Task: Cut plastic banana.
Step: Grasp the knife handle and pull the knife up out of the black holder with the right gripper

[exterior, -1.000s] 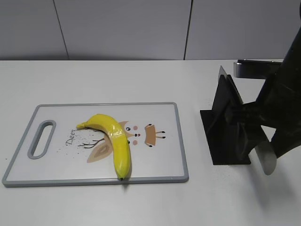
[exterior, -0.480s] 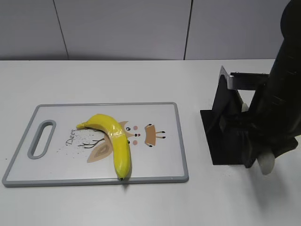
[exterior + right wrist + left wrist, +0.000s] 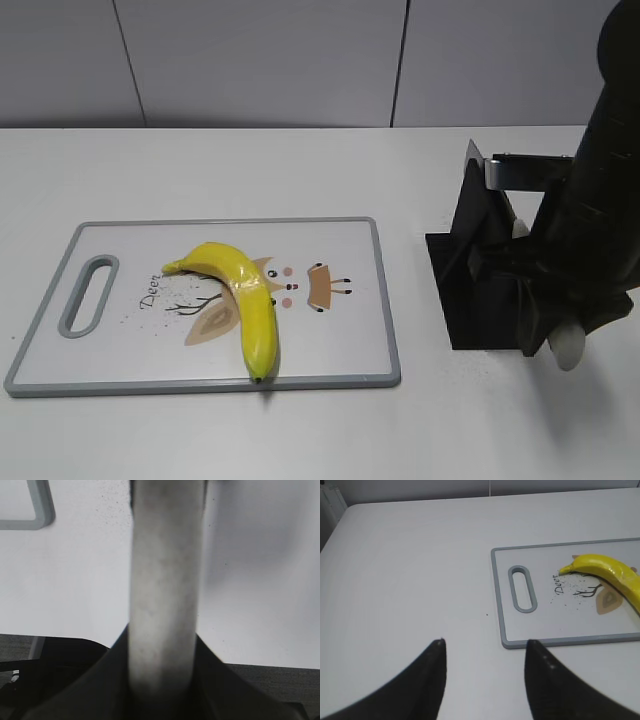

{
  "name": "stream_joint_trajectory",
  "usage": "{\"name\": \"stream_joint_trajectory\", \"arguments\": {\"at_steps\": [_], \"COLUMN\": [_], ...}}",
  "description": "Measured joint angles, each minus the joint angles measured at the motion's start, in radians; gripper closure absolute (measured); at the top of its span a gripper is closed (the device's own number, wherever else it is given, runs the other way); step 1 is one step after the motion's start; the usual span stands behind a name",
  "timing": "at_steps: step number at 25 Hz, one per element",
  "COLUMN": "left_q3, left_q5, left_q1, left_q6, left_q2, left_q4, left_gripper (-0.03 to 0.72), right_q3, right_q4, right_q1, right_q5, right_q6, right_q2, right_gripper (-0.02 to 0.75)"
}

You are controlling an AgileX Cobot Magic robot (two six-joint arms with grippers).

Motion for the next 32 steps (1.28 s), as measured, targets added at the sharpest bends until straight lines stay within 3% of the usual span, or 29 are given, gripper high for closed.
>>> {"name": "stream_joint_trajectory", "arguments": {"at_steps": [21,27,32], "left_q3": [0.0,-0.004,-0.079], "left_q5": [0.0,-0.018,-0.134], "left_q1": [0.0,0.0,0.0], "left_q6": [0.0,0.0,0.001], "left_q2": [0.0,0.0,0.047], "left_q4": [0.0,0.006,0.081], "left_gripper": [0.196,0.196,0.196], "right_q3": [-0.005,-0.058,-0.162], "right_q4": [-0.011,-0.026,-0.078], "right_q1": [0.001,0.001,0.001], "right_q5": [-0.01,-0.015,0.019], "right_q6": [0.005,-0.009,-0.13], "right_q2": [-0.299,-0.343,-0.31], "right_gripper": [0.545,0.545,0.545]}}
